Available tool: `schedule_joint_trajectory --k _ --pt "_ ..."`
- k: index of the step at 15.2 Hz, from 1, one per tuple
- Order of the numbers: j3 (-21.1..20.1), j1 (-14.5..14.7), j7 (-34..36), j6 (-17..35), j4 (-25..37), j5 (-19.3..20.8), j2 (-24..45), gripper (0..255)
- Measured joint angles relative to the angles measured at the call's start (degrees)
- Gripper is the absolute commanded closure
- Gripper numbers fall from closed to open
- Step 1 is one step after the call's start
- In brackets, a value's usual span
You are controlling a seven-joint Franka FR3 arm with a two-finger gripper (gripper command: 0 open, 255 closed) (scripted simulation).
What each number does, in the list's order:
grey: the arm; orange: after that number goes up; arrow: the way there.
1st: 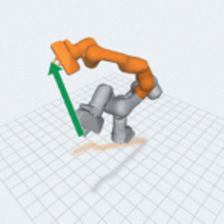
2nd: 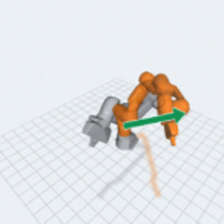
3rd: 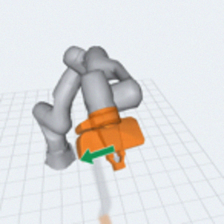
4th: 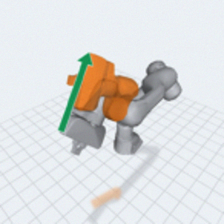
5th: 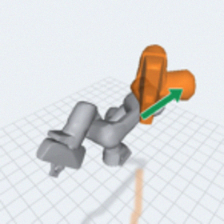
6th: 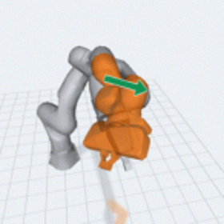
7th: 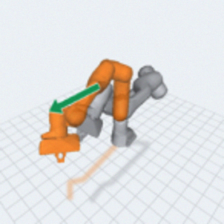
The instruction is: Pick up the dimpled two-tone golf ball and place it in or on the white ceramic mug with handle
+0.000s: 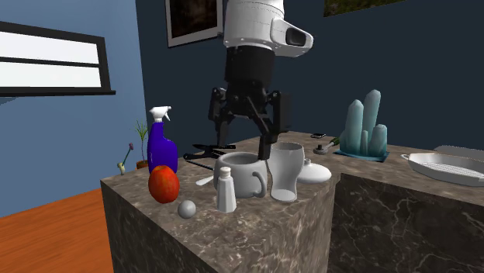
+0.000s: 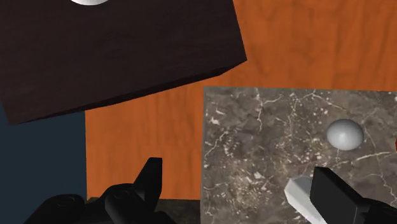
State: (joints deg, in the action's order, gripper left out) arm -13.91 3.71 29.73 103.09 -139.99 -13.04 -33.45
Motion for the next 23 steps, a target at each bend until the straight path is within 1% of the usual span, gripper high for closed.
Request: schedule_joint_trajectory --k 7,13,17,23 --pt "-7.7 0.8 11.0 9.3 2.6 -2.5 12.4 0" --pt "-12.7 0.7 20.6 16.5 8.2 -0.4 26.1 0" --pt "-14.4 1.4 26.5 20.4 11.8 2.3 34.5 0" --pt "-14.7 2.0 27.9 25.1 10.2 3.4 37.8 0"
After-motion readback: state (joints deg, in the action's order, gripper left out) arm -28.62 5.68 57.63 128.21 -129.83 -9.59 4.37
